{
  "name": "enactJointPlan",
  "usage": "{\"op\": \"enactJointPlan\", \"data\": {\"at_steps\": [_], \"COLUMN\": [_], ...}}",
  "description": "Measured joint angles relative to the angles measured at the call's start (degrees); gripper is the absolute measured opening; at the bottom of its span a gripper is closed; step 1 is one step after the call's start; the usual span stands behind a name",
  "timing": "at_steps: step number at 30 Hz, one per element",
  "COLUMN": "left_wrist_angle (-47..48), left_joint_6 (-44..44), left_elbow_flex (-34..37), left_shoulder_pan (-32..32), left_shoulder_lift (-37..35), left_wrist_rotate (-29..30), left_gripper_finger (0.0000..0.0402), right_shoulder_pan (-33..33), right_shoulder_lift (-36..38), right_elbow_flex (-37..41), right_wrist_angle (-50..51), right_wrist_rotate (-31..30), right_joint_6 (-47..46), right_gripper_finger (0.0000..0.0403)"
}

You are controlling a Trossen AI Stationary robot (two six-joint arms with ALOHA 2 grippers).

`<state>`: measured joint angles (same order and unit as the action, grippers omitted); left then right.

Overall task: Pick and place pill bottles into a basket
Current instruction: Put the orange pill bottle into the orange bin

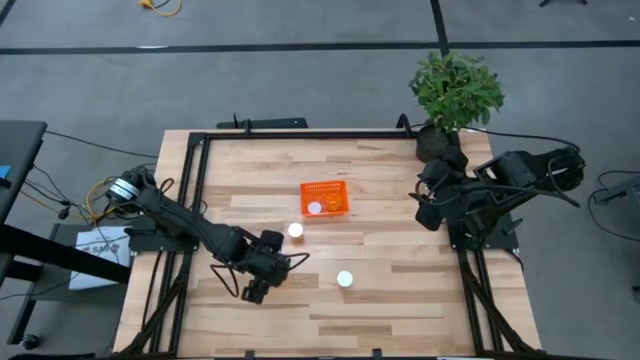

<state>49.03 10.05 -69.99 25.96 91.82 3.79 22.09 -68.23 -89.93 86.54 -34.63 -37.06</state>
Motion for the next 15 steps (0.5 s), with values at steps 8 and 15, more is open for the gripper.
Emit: {"op": "enactJointPlan", "data": {"at_steps": [8, 15], "left_wrist_angle": [1.3, 0.9], "left_joint_6": [-3.8, -6.6], "left_elbow_flex": [-0.1, -0.2], "left_shoulder_pan": [0.8, 1.1], "left_shoulder_lift": [1.7, 4.2], "left_wrist_rotate": [0.1, 0.6], "left_gripper_finger": [0.0291, 0.0291], "right_shoulder_pan": [0.0, 0.0], "right_shoulder_lift": [0.0, 0.0], "right_elbow_flex": [0.0, 0.0], "right_wrist_angle": [0.0, 0.0], "right_wrist_rotate": [-0.2, -0.2], "right_joint_6": [0.0, 0.0], "right_gripper_finger": [0.0240, 0.0240]}}
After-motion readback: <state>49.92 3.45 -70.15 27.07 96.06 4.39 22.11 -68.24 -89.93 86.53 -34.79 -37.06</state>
